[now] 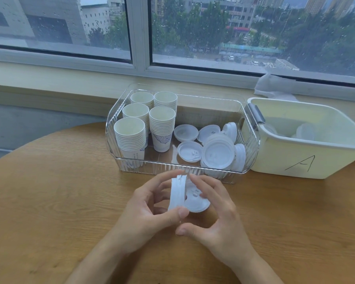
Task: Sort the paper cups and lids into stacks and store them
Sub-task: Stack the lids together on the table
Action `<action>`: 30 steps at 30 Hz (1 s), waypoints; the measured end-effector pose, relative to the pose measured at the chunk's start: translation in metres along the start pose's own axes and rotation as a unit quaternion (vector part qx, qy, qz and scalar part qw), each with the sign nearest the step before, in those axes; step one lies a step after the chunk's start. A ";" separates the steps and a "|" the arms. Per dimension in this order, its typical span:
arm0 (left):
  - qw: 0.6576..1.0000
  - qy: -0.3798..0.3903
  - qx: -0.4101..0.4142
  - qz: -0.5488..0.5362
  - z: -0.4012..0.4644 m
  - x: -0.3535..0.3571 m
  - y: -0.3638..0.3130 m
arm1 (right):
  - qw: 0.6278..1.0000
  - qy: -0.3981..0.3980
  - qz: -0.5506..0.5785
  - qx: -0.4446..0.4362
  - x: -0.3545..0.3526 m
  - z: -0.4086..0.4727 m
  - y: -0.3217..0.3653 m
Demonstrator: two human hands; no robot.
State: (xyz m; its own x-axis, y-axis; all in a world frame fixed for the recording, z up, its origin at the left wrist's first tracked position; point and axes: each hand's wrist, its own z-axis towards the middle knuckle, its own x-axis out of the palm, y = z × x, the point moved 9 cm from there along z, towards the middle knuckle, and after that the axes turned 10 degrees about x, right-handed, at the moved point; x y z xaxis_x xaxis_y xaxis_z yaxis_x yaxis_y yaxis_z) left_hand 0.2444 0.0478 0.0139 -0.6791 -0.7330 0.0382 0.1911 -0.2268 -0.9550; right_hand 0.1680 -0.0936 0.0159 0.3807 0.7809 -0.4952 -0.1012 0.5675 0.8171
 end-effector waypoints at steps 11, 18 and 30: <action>0.995 -0.091 -0.014 0.031 0.002 -0.042 0.008 | 0.976 -0.061 -0.186 0.092 -0.007 0.006 -0.035; 0.995 -0.088 -0.019 0.037 0.001 -0.040 0.008 | 0.988 -0.065 -0.080 0.113 -0.013 0.003 -0.029; 0.999 0.012 -0.010 -0.031 0.000 -0.001 0.003 | 0.993 0.058 0.063 0.085 0.007 0.000 -0.011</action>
State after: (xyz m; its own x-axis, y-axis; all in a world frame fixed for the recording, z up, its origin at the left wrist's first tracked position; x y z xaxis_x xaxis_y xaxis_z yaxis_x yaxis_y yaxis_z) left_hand 0.2451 0.0477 0.0109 -0.7058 -0.7025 0.0911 0.1336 -0.2583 -0.9568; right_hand 0.1715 -0.0945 0.0033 0.2661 0.8734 -0.4080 0.0185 0.4185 0.9080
